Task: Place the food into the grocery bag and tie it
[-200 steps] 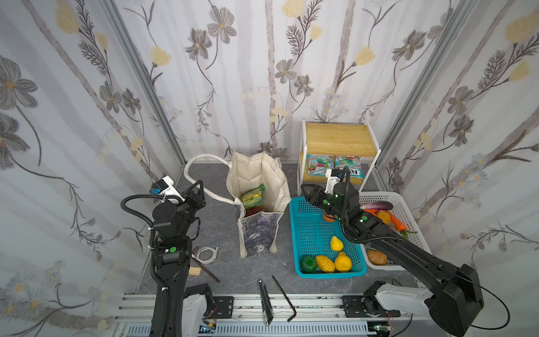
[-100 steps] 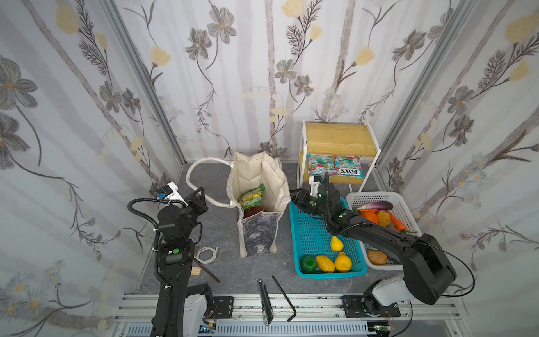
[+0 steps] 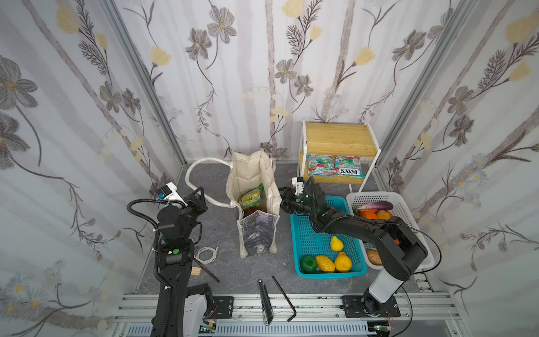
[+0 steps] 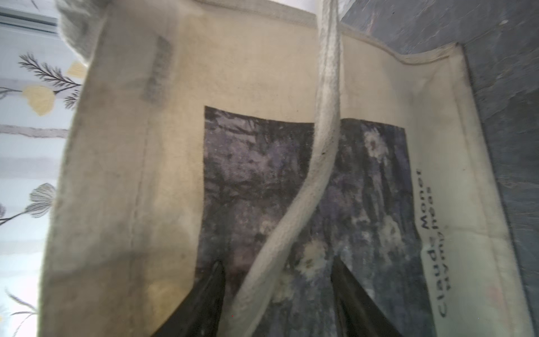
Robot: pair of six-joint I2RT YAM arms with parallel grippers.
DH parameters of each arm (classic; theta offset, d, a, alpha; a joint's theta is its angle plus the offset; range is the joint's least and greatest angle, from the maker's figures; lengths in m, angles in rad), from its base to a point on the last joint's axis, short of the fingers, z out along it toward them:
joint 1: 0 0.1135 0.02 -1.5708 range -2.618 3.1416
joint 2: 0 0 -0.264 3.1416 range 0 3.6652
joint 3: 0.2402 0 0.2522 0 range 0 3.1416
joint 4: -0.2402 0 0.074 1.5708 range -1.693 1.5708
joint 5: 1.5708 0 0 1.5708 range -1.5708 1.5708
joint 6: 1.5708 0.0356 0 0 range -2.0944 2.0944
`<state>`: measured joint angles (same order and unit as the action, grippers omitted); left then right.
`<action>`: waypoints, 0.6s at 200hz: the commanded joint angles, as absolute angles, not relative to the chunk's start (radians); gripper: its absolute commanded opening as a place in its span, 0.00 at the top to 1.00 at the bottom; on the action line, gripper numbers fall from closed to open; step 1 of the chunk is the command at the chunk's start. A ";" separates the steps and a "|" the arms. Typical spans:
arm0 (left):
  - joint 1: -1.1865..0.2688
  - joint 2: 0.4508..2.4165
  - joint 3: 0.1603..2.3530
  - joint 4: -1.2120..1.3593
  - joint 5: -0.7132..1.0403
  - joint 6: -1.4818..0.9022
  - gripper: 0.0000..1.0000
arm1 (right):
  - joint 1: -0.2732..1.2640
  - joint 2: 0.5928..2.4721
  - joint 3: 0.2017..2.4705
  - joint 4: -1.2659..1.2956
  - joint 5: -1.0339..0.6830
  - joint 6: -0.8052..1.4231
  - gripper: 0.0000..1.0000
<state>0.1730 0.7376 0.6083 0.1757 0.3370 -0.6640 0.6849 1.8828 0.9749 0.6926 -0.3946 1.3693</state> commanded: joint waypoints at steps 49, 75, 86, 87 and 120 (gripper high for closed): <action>0.173 0.739 0.601 0.210 0.350 -0.709 1.00 | 0.754 1.998 0.944 1.134 -0.324 1.730 0.48; 0.174 0.739 0.601 0.210 0.345 -0.718 1.00 | 0.760 2.047 0.928 1.262 -0.287 1.806 0.74; 0.175 0.745 0.604 0.211 0.335 -0.731 1.00 | 0.750 2.064 0.910 1.333 -0.284 1.827 0.91; 0.175 0.745 0.605 0.211 0.335 -0.732 1.00 | 0.748 2.063 0.905 1.340 -0.282 1.829 0.92; 0.181 0.765 0.649 0.210 0.360 -0.741 1.00 | 0.704 1.964 0.788 1.244 -0.240 1.712 1.00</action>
<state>0.1776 0.7616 0.6193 0.1730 0.3374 -0.7273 0.7292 2.0335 0.8307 1.2377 -0.2760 1.7554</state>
